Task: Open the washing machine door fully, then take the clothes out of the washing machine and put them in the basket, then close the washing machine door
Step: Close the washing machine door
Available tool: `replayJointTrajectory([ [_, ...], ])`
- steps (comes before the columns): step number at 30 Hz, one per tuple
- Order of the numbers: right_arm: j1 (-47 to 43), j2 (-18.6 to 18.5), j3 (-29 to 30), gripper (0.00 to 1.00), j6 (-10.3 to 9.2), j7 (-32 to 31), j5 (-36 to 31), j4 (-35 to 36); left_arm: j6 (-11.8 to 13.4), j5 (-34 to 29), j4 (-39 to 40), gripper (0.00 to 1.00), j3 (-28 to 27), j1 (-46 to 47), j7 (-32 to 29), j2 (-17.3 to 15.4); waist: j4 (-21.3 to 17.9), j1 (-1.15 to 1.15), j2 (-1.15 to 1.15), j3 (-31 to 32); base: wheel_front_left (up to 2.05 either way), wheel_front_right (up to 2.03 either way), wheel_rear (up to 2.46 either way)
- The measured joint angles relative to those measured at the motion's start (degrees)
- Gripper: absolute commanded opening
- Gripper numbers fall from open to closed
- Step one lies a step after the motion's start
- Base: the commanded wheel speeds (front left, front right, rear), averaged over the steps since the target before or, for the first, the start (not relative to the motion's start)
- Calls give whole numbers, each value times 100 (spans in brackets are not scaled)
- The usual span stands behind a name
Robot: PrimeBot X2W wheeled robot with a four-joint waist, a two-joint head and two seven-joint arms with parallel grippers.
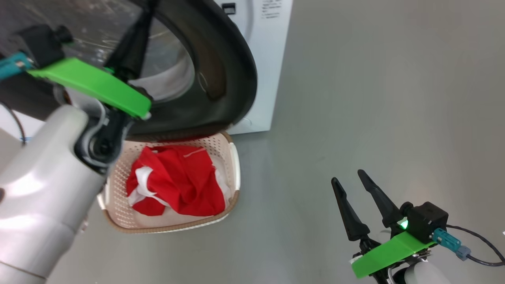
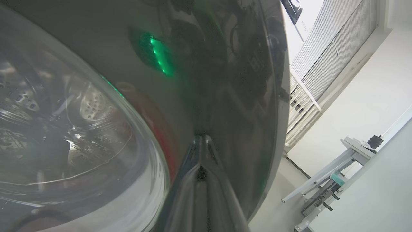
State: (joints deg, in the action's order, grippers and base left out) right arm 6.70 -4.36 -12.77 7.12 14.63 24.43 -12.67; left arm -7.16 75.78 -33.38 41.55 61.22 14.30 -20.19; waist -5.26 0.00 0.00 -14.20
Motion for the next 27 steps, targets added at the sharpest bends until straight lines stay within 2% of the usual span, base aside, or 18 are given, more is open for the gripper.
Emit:
replayJointTrajectory([
  [11, 68, 90, 58, 100, 0, 0, 0, 41, 0, -246, -439, 0, -328, 316, 24, -51, -326, 0, 0, -258, 0, 0, 0],
  [19, 66, 108, 94, 100, 0, 0, -57, 36, 0, -321, -398, 0, -374, 180, 24, 33, -226, 0, 0, -148, 0, 0, 0],
  [27, 38, 85, 134, 100, 0, 0, -57, 20, 0, -520, -187, 0, -385, -565, 25, 62, -29, 0, 0, 69, 0, 0, 0],
])
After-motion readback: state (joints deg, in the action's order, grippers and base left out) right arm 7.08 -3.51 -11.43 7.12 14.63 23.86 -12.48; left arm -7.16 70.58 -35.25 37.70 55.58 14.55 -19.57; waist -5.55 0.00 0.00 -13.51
